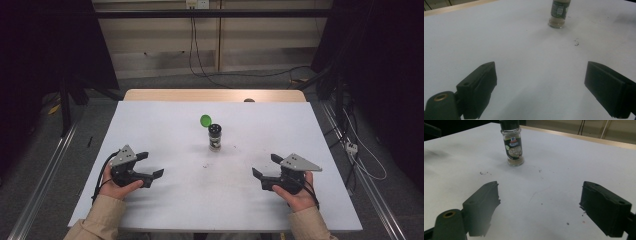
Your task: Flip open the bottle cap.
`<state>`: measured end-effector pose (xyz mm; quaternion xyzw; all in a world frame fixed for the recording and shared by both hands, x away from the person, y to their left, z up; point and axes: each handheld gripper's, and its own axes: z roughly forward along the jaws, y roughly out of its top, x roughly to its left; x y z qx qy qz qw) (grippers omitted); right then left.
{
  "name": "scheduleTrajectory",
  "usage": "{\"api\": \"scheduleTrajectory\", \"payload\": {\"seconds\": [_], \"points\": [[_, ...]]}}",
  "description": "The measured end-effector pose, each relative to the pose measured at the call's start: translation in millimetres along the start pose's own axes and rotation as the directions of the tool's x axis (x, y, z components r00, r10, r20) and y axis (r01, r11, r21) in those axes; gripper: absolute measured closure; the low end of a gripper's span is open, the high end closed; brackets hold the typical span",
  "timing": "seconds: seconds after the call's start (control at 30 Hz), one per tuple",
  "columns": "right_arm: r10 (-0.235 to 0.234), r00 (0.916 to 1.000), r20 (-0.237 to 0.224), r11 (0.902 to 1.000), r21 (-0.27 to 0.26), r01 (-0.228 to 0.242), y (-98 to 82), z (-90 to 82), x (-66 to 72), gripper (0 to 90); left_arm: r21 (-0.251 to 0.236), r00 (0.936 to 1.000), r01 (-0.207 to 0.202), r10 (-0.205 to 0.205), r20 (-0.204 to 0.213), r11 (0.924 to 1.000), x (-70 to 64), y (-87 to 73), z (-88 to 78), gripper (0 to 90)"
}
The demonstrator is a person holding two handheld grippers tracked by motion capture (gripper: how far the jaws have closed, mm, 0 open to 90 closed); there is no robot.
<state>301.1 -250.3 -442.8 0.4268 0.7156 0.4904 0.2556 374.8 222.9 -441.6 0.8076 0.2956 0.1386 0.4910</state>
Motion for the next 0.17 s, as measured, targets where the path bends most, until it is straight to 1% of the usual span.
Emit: {"api": "scheduleTrajectory", "payload": {"seconds": [0.07,0.17], "points": [[-0.001,1.0000,0.003,1.0000,0.002,0.001,-1.5,-2.1,-1.2,14.8,-0.001,1.0000,0.000,0.000,-0.003,1.0000,0.3,-0.2,-0.3,10.2],[0.009,0.9999,0.009,0.9999,0.006,-0.009,-3.7,-4.2,-3.1,14.8,-0.003,1.0000,-0.002,0.002,-0.005,1.0000,1.4,-0.9,-1.0,10.2]]}}
